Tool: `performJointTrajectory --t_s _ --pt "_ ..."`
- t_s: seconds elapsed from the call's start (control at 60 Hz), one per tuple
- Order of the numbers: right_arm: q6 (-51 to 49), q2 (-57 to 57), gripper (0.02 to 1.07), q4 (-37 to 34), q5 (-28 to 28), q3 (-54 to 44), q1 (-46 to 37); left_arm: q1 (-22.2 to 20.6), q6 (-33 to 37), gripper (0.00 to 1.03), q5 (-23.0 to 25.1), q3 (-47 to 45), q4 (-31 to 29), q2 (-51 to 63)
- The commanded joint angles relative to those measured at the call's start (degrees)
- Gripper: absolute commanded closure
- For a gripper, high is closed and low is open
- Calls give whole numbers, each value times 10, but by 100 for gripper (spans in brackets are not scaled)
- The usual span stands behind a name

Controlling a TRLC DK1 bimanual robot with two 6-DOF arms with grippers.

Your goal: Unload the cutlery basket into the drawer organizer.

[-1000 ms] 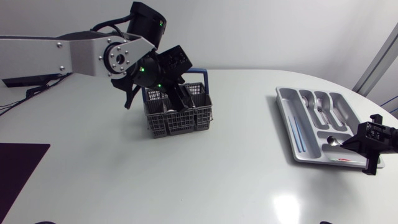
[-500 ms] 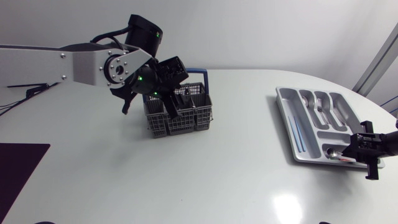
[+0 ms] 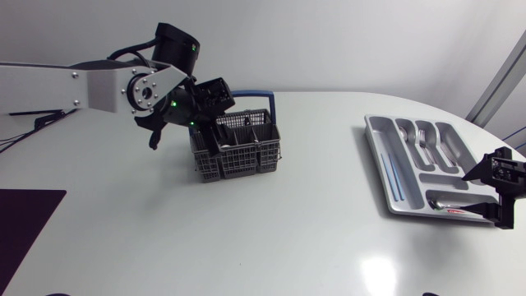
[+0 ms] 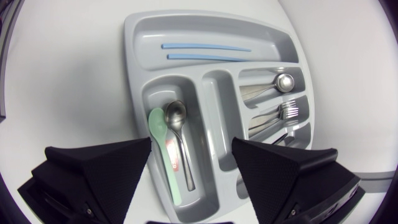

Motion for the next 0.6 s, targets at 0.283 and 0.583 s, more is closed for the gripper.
performJointTrajectory --t_s 0.283,0.583 --pt "148 -141 6 -67 -46 -68 97 42 79 53 31 -55 27 -17" --pt "236 -199 6 -57 -47 -125 197 49 101 61 84 -63 29 1"
